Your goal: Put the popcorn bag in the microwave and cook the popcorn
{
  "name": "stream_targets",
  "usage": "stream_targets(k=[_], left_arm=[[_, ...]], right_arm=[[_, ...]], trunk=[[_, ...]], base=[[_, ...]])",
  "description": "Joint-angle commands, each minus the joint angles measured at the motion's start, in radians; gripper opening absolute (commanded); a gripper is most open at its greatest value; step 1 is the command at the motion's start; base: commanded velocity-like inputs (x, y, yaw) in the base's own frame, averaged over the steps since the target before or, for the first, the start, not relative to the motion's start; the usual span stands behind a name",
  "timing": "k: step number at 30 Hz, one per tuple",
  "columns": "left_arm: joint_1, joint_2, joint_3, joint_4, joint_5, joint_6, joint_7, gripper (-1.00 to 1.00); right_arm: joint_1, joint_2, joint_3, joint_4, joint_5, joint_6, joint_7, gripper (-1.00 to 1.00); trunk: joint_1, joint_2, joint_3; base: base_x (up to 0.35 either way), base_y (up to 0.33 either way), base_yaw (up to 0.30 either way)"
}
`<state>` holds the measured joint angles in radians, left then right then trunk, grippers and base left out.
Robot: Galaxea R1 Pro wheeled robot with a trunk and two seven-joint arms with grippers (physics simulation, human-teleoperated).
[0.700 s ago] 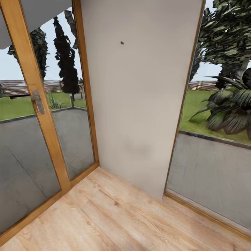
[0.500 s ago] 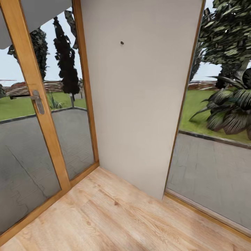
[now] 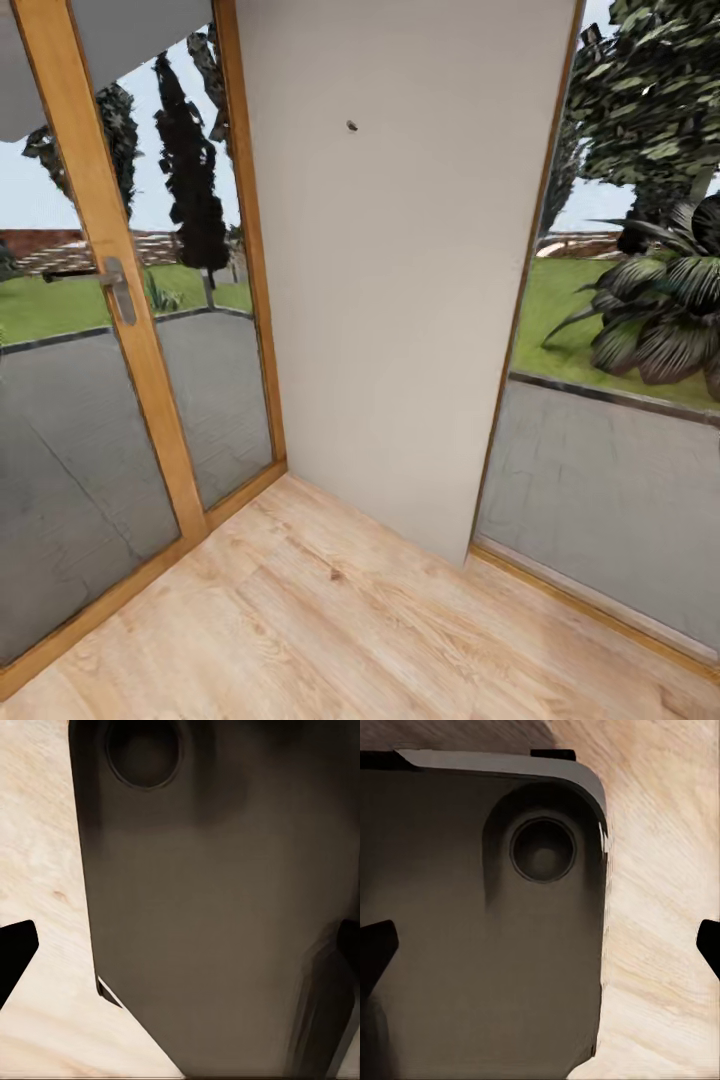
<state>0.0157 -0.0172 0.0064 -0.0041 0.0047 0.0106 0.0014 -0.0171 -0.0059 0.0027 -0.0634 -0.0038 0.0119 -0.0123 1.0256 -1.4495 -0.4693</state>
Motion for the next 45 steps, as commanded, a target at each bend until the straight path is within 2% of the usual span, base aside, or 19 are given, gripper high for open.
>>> stream_targets(k=[1,4,8,18,25,33,39,45], left_arm=[[0.004,0.002,0.001,0.0,0.001,-0.001,0.0,1.0],[0.004,0.002,0.001,0.0,0.001,-0.001,0.0,1.0],[0.004,0.003,0.001,0.0,0.001,-0.003,0.0,1.0],[0.003,-0.002,0.003,-0.002,0.0,-0.009,0.0,1.0],[0.003,0.003,0.005,-0.002,0.001,-0.01,0.0,1.0],[0.004,0.0,0.003,-0.002,0.001,-0.01,0.0,1.0],[0.004,-0.004,0.001,-0.002,0.001,-0.011,0.0,1.0],[0.003,-0.004,0.002,-0.002,0.001,-0.01,0.0,1.0]], right_arm=[[-0.002,-0.007,0.0,-0.002,0.0,0.002,-0.049,1.0],[-0.003,-0.029,-0.002,-0.002,-0.001,0.002,-0.056,1.0],[-0.003,-0.04,-0.004,-0.003,-0.007,-0.001,-0.056,1.0],[-0.001,-0.039,-0.015,-0.003,-0.011,-0.01,-0.054,1.0],[-0.002,-0.042,-0.016,-0.007,-0.011,-0.011,-0.054,1.0],[-0.002,-0.049,-0.016,-0.008,-0.013,-0.046,-0.054,1.0],[-0.003,-0.05,-0.017,-0.009,-0.013,-0.048,-0.054,1.0],[-0.005,-0.07,-0.027,-0.009,-0.013,-0.048,-0.054,1.0]], trunk=[[-0.001,0.0,-0.001],[-0.001,0.0,-0.001],[-0.001,0.0,-0.001],[-0.001,0.0,-0.001],[-0.001,0.0,-0.001],[-0.001,0.0,-0.001],[-0.001,0.0,-0.001],[-0.001,0.0,-0.001]], base=[[-0.341,0.109,-0.261],[-0.342,0.138,-0.287],[-0.343,0.163,-0.298],[-0.192,0.064,-0.3],[-0.327,0.064,-0.3],[-0.326,0.148,-0.3],[-0.052,0.025,-0.3],[-0.002,0.001,-0.3]])
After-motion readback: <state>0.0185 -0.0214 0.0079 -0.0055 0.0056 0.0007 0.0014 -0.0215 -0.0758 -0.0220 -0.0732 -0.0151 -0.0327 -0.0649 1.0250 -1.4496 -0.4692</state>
